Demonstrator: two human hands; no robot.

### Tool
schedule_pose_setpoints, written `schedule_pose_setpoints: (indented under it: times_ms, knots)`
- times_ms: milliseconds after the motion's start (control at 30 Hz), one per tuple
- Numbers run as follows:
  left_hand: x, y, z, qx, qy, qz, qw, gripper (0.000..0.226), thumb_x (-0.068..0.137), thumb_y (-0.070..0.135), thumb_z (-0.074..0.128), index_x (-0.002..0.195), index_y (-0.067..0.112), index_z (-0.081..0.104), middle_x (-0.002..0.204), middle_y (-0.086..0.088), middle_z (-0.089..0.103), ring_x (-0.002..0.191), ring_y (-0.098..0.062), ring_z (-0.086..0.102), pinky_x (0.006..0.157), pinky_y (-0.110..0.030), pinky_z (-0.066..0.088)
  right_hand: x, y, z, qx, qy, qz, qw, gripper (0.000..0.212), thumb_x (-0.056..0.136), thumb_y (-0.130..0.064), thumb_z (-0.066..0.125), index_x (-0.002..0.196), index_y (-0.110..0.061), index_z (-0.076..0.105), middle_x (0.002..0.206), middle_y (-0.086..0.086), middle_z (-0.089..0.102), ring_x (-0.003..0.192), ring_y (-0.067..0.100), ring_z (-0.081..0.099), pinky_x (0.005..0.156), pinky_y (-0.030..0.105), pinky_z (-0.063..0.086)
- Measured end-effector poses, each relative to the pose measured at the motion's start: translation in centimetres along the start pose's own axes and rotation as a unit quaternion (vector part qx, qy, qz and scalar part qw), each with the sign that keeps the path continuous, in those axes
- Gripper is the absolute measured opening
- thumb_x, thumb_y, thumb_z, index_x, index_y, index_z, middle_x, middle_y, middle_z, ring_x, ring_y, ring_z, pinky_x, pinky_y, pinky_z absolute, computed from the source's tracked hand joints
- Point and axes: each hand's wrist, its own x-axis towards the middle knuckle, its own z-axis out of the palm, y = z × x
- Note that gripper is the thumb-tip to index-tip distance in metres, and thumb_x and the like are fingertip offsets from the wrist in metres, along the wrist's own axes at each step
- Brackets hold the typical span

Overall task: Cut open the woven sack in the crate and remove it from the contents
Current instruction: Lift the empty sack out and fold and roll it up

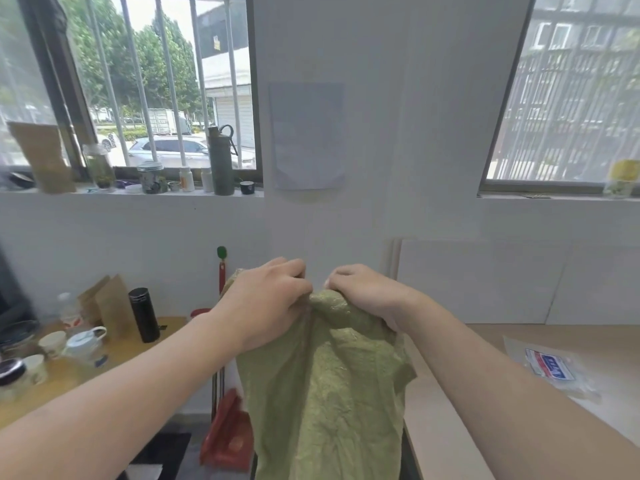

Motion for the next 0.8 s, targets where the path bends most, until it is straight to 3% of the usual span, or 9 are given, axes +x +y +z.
schedule_pose_setpoints:
  times_ms: [100, 200, 300, 367, 467, 500, 633, 733, 800]
  knots:
    - [0.8, -0.4, 0.2, -0.142, -0.086, -0.101, 0.981, 0.012, 0.089, 0.022, 0.061, 0.082, 0.016, 0.068, 0.086, 0.006, 0.058, 0.085, -0.020, 0.059, 0.070, -0.042, 0.052, 0.1, 0.6, 0.3, -0.215, 0.135, -0.128, 0.959, 0.039, 0.100, -0.049, 0.041, 0.090, -0.017, 0.061, 0.088, 0.001, 0.067, 0.087, 0.026, 0.062, 0.078, 0.038, 0.048]
    - [2.1, -0.5, 0.1, -0.230, -0.140, -0.160, 0.950, 0.018, 0.091, 0.019, 0.065, 0.073, 0.016, 0.067, 0.074, 0.004, 0.065, 0.075, -0.017, 0.062, 0.072, -0.038, 0.052, -0.5, 1.4, 0.8, -0.436, 0.315, -0.227, 0.812, 0.052, 0.100, -0.055, 0.031, 0.089, -0.020, 0.068, 0.105, 0.007, 0.067, 0.098, 0.032, 0.061, 0.091, 0.046, 0.042]
    - [3.3, -0.1, -0.4, -0.359, -0.188, -0.215, 0.889, 0.041, 0.095, 0.015, 0.065, 0.058, 0.020, 0.049, 0.057, 0.009, 0.045, 0.055, -0.011, 0.042, 0.057, -0.031, 0.034, -0.6, 1.8, 1.5, -0.476, 0.346, -0.261, 0.766, 0.057, 0.104, -0.048, 0.030, 0.082, -0.015, 0.072, 0.089, 0.008, 0.065, 0.081, 0.034, 0.060, 0.080, 0.045, 0.040]
    - [3.9, -0.1, -0.6, -0.416, -0.214, -0.234, 0.852, 0.041, 0.098, 0.012, 0.063, 0.059, 0.019, 0.050, 0.057, 0.009, 0.045, 0.052, -0.008, 0.042, 0.056, -0.029, 0.034, -0.3, 2.1, 1.6, -0.480, 0.362, -0.263, 0.755, 0.057, 0.106, -0.043, 0.031, 0.076, -0.015, 0.070, 0.079, 0.008, 0.064, 0.072, 0.034, 0.060, 0.068, 0.042, 0.040]
    - [4.2, 0.0, -0.9, -0.466, -0.262, -0.224, 0.815, 0.023, 0.100, 0.016, 0.063, 0.078, 0.009, 0.067, 0.071, 0.000, 0.069, 0.066, -0.012, 0.065, 0.068, -0.031, 0.054, -0.2, 2.5, 0.9, -0.456, 0.376, -0.275, 0.759, 0.058, 0.106, -0.040, 0.032, 0.068, -0.016, 0.067, 0.071, 0.006, 0.064, 0.064, 0.035, 0.062, 0.052, 0.037, 0.039]
    - [4.3, 0.0, -0.9, -0.455, -0.269, -0.210, 0.823, 0.018, 0.099, 0.020, 0.064, 0.087, 0.008, 0.070, 0.080, -0.005, 0.074, 0.074, -0.015, 0.070, 0.075, -0.034, 0.058, -0.4, 2.6, 0.7, -0.444, 0.375, -0.275, 0.766, 0.059, 0.107, -0.042, 0.030, 0.068, -0.016, 0.067, 0.071, 0.006, 0.065, 0.066, 0.035, 0.063, 0.051, 0.036, 0.038]
    - [4.0, 0.5, -1.2, -0.286, -0.237, -0.107, 0.922, 0.027, 0.079, 0.037, 0.073, 0.102, 0.026, 0.064, 0.094, 0.007, 0.071, 0.090, -0.011, 0.068, 0.085, -0.037, 0.057, -0.4, 2.3, 0.2, -0.394, 0.282, -0.216, 0.848, 0.065, 0.109, -0.048, 0.019, 0.082, -0.016, 0.069, 0.091, 0.010, 0.073, 0.091, 0.037, 0.067, 0.062, 0.039, 0.036]
    - [3.5, 1.5, -0.6, -0.055, -0.189, -0.042, 0.979, 0.064, 0.067, 0.057, 0.076, 0.115, 0.026, 0.049, 0.104, 0.006, 0.057, 0.096, -0.018, 0.059, 0.086, -0.038, 0.051, 0.3, 2.0, -0.1, -0.290, 0.238, -0.136, 0.917, 0.062, 0.109, -0.047, 0.021, 0.070, -0.016, 0.058, 0.090, 0.015, 0.071, 0.091, 0.037, 0.065, 0.068, 0.039, 0.040]
    - [2.9, 2.1, 0.4, 0.074, -0.121, -0.019, 0.990, 0.073, 0.070, 0.060, 0.073, 0.126, 0.021, 0.047, 0.108, 0.000, 0.053, 0.096, -0.025, 0.058, 0.087, -0.039, 0.049, 1.2, 1.8, -0.3, -0.184, 0.196, -0.089, 0.959, 0.055, 0.107, -0.041, 0.028, 0.063, -0.015, 0.050, 0.081, 0.013, 0.065, 0.083, 0.033, 0.061, 0.070, 0.037, 0.040]
